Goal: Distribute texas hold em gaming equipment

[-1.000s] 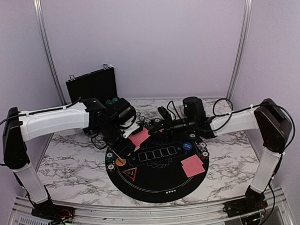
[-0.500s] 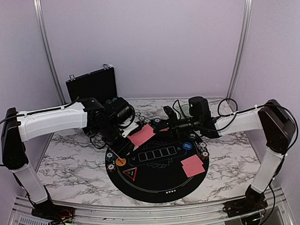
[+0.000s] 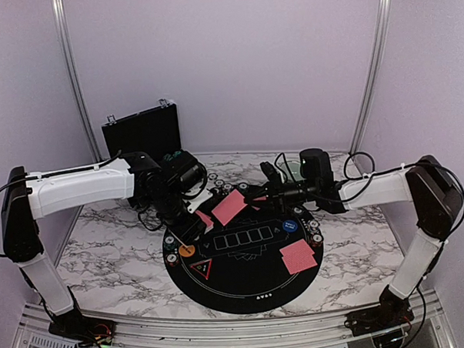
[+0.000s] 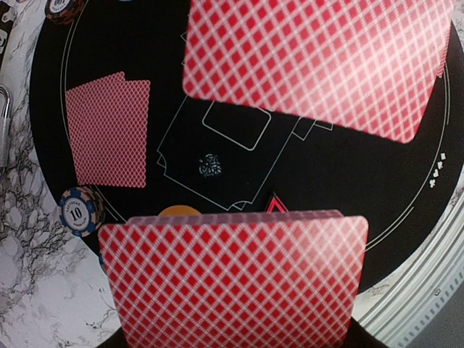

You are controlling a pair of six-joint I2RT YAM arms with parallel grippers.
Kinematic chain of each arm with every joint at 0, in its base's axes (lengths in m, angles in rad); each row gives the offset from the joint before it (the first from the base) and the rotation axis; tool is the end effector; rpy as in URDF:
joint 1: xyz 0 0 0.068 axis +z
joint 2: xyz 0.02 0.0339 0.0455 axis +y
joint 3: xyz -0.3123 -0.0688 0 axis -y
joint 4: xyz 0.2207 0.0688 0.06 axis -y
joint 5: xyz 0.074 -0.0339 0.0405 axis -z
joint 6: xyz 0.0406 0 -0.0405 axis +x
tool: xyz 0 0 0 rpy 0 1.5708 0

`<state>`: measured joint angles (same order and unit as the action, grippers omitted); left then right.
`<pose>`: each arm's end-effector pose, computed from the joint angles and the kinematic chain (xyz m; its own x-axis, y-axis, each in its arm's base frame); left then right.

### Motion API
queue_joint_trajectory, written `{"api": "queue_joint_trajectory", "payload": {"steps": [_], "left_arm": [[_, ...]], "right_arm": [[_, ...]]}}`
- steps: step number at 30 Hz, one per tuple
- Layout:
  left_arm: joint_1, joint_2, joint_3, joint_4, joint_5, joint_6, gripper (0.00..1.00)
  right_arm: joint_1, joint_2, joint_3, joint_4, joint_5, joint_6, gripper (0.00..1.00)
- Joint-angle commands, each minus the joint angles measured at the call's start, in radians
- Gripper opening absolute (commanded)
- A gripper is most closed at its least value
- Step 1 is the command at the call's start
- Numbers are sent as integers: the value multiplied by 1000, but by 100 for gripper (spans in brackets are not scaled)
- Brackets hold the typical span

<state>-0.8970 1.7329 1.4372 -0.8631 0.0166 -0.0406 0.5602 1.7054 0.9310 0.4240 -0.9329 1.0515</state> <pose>0.2147 -0.2699 0.3098 -0.6032 0.6904 -0.3995 0.7616 0.6472 -0.0315 0.2824 0.2156 0.2778 -0.9740 -0.0006 -0.2267 -0.2218 0.2097 0.9523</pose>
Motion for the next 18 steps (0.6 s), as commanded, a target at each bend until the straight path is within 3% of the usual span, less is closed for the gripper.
{"api": "queue_joint_trajectory", "payload": {"steps": [1, 9, 18], "left_arm": [[9, -50, -11, 15, -10, -2, 50], [14, -52, -14, 15, -10, -1, 50], [20, -44, -12, 16, -10, 4, 50]], "right_arm": [[-53, -43, -14, -22, -8, -34, 0], [-184, -41, 3, -227, 52, -226, 0], [-264, 74, 73, -279, 86, -317, 0]]}}
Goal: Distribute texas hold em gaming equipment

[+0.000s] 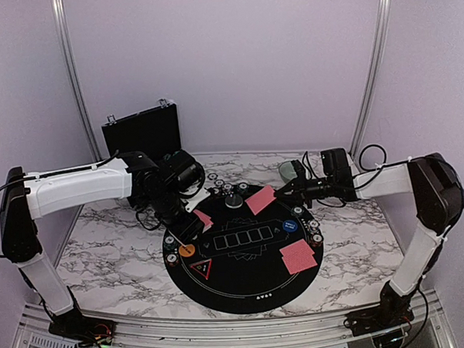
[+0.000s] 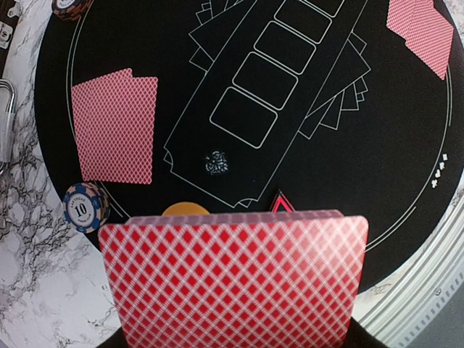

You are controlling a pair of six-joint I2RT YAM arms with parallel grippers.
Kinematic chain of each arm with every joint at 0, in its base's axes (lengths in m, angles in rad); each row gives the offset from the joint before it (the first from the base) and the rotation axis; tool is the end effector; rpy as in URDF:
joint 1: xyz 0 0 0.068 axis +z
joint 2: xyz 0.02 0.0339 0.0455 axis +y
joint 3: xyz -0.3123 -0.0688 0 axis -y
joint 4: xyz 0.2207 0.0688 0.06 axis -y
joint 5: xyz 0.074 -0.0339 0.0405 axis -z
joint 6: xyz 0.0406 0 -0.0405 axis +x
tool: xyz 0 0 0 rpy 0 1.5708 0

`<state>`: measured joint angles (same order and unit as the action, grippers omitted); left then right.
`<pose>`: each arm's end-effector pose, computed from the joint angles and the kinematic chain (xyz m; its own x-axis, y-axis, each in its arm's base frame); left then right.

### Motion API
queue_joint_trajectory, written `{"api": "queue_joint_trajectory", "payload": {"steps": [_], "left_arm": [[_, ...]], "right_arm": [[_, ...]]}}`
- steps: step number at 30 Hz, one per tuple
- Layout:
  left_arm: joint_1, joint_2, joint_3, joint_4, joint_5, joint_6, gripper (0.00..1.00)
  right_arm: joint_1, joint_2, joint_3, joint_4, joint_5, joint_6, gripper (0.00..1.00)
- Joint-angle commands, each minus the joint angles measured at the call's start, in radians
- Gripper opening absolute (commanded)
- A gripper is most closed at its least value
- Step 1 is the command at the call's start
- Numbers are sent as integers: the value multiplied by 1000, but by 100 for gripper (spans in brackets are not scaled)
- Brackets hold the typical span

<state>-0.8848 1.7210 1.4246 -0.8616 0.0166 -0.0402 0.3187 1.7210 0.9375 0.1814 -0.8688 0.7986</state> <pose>0.2157 -0.2645 0.3102 -0.6110 0.6830 -0.4002 0.7540 0.6562 -0.0313 0.3208 0.1385 0.2523 -0.9483 0.1742 -0.2652 -0.1728 0.4174 0.8921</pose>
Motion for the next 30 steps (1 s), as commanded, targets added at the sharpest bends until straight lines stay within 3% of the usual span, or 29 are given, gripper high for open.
{"api": "queue_joint_trajectory", "payload": {"steps": [1, 16, 30], "left_arm": [[8, -32, 0, 15, -11, 5, 50], [12, -49, -21, 25, -9, 3, 50], [12, -63, -37, 29, -10, 2, 50]], "right_arm": [[-26, 75, 81, -36, 22, -67, 0], [-27, 290, 306, -163, 123, -135, 0], [-28, 334, 369, -266, 190, -189, 0]]}}
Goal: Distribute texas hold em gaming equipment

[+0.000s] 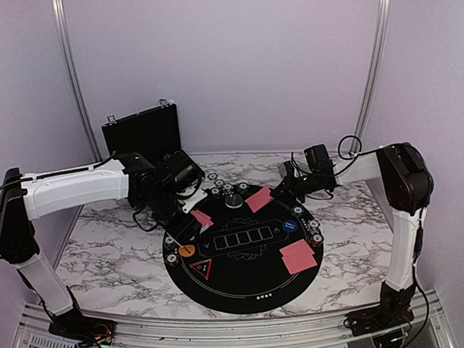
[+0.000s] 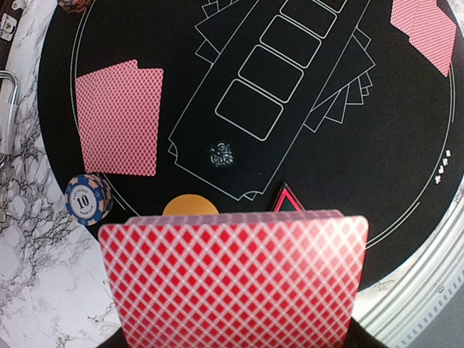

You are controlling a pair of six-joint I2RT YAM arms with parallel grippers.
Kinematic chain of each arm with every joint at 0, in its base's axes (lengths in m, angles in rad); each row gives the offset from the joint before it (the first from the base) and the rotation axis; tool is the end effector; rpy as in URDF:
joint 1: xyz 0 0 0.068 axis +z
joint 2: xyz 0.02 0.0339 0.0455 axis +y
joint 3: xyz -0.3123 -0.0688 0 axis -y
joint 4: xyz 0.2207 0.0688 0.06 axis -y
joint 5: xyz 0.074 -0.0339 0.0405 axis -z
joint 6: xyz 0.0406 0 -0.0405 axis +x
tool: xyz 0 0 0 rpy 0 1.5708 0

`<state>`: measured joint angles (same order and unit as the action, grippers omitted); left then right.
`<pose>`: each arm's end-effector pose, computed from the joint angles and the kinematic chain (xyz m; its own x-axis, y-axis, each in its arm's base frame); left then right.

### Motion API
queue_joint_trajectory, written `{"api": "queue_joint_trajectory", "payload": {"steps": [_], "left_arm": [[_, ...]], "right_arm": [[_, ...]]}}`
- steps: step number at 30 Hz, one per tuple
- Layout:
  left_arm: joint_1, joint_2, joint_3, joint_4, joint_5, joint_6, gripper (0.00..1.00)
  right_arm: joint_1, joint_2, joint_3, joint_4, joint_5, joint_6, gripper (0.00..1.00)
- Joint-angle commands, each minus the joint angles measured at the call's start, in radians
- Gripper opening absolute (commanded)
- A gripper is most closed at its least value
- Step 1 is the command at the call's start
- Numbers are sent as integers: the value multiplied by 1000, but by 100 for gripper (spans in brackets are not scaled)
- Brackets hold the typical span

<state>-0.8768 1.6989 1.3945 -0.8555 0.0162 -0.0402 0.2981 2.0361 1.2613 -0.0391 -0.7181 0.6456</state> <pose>0.2133 -0.2573 0.3093 -0.6170 0.6786 -0.3985 0.7485 0.6624 -0.0309 0.4047 0.1523 0.2051 -0.9480 0.1827 -0.2607 -0.1035 0.5974 0.7952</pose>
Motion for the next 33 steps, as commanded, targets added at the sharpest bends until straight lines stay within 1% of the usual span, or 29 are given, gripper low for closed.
{"api": "queue_joint_trajectory", "payload": {"steps": [1, 7, 19, 33], "left_arm": [[5, -41, -9, 24, -10, 2, 50], [4, -39, -10, 26, -7, 2, 50], [5, -36, -8, 27, -5, 2, 50], [6, -33, -9, 27, -1, 0, 50]], "right_arm": [[-8, 20, 47, -59, 49, -43, 0], [-7, 25, 52, -77, 74, -56, 2], [-6, 37, 80, -131, 144, -91, 10], [-7, 38, 88, -165, 194, -112, 13]]}}
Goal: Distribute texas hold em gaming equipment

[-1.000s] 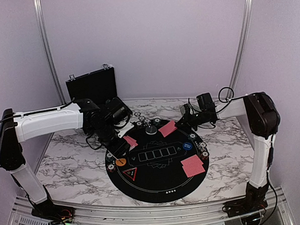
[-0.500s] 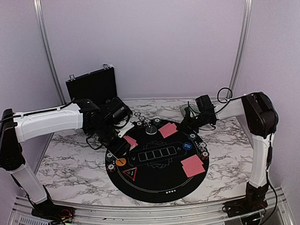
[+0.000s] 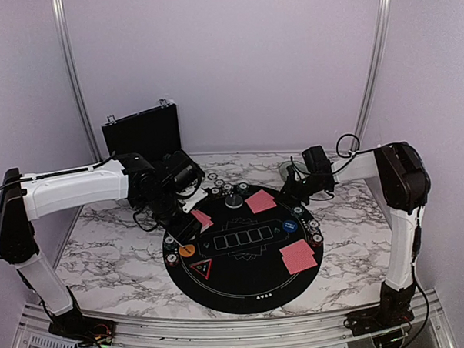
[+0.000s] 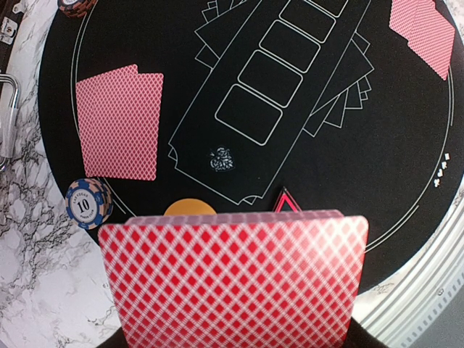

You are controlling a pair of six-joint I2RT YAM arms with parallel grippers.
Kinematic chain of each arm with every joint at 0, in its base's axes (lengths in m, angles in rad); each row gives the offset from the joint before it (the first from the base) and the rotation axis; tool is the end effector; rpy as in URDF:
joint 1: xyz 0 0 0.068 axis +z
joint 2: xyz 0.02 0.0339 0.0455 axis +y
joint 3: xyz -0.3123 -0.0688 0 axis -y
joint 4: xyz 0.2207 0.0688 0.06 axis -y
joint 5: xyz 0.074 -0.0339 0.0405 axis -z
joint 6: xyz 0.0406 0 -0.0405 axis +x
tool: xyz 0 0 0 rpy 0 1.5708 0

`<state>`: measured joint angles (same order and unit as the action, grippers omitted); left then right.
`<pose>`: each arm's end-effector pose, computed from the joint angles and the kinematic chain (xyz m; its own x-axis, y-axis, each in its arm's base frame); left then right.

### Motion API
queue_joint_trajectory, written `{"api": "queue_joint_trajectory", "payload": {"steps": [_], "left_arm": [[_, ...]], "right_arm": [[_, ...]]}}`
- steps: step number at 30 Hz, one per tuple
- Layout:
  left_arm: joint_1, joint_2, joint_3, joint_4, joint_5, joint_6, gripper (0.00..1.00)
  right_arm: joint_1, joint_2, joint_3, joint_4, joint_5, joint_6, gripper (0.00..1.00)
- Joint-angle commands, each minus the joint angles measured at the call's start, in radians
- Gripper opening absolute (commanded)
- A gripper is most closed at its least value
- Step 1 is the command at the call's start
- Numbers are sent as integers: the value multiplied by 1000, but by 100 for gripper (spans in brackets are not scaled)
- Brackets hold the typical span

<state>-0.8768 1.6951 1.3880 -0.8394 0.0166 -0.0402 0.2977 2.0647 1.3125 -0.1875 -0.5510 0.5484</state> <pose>0.2134 -0.2575 0.3094 -0.6135 0.6745 -0.4107 0.7489 0.6619 -0.0317 0.4089 0.1477 0.1938 -0.9429 0.1753 -0.2831 -0.0629 0.7412 0.6683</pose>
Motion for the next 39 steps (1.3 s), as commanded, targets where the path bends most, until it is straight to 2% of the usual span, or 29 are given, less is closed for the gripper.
{"api": "queue_joint_trajectory", "payload": {"steps": [1, 12, 17, 21, 36, 39], "left_arm": [[7, -28, -2, 11, -1, 0, 50], [6, -30, -5, 11, -1, -2, 50], [7, -30, -3, 11, -1, -3, 50], [7, -28, -4, 11, 4, -4, 50], [7, -25, 3, 11, 8, -7, 50], [7, -22, 7, 11, 11, -7, 50]], "right_arm": [[-6, 8, 39, -18, 29, -15, 13], [7, -19, 45, -41, 64, -27, 16], [11, -42, 44, -47, 72, -30, 21], [16, -70, 40, -53, 77, -31, 29], [69, -199, -11, -43, 49, -21, 69], [86, -229, -29, -36, 36, -15, 72]]}}
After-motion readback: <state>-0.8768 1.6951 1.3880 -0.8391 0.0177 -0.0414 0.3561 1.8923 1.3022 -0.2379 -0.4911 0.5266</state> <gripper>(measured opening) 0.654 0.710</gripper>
